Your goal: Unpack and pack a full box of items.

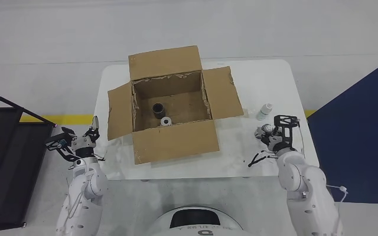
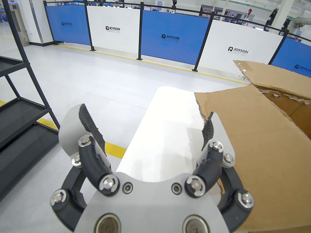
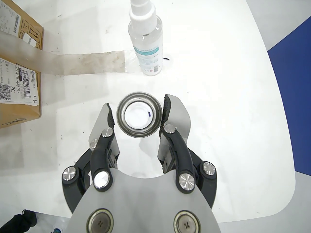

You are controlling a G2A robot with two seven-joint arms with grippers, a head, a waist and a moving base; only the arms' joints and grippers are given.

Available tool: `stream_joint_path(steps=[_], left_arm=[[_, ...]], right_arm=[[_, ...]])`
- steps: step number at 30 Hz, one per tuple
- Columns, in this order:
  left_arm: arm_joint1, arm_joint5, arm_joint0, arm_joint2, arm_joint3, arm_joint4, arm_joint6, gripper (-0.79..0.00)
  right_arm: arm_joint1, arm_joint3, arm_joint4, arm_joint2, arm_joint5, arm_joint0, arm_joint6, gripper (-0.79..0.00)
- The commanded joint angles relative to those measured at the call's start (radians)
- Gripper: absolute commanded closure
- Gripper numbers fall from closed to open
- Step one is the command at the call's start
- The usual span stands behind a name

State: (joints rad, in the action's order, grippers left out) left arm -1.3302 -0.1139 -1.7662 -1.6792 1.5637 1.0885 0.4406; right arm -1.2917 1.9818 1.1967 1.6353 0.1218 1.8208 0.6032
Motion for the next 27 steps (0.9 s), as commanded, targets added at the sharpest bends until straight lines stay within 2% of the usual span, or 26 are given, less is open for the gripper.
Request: stream_joint_path(steps=[1, 5, 10, 13, 16, 18, 21, 27], left_arm=[[0.000, 0.000, 0.000, 0.000, 0.000, 0.000, 0.000, -0.785], [0.000, 0.000, 0.000, 0.000, 0.000, 0.000, 0.000, -0.785], [0.000, 0.000, 0.000, 0.000, 0.000, 0.000, 0.000, -0.785], [0.000, 0.000, 0.000, 0.000, 0.000, 0.000, 0.000, -0.785], [0.000, 0.000, 0.000, 0.000, 0.000, 0.000, 0.000, -0.785], [0.000, 0.000, 0.000, 0.000, 0.000, 0.000, 0.000, -0.785], [0.000, 0.000, 0.000, 0.000, 0.000, 0.000, 0.000, -0.785], [0.000, 0.000, 0.000, 0.000, 0.000, 0.000, 0.000, -0.785]], right_arm=[[0.000, 0.006, 0.000, 0.002, 0.005, 0.001, -0.004, -0.785], [0.000, 0.037, 0.011, 0.004, 0.017, 0.010, -0.028, -0.785], [-0.005, 0.138, 0.040, 0.003, 0.053, 0.073, -0.183, -0.785], [-0.005, 0.205, 0.092, -0.019, 0.003, 0.111, -0.313, -0.785], [-0.002, 0.238, 0.139, -0.047, -0.069, 0.103, -0.357, -0.785], [0.001, 0.248, 0.161, -0.074, -0.137, 0.064, -0.351, -0.785], [0.004, 0.236, 0.187, -0.128, -0.215, -0.054, -0.268, -0.785], [-0.008, 0.098, 0.195, -0.323, -0.311, -0.404, -0.046, -0.785]])
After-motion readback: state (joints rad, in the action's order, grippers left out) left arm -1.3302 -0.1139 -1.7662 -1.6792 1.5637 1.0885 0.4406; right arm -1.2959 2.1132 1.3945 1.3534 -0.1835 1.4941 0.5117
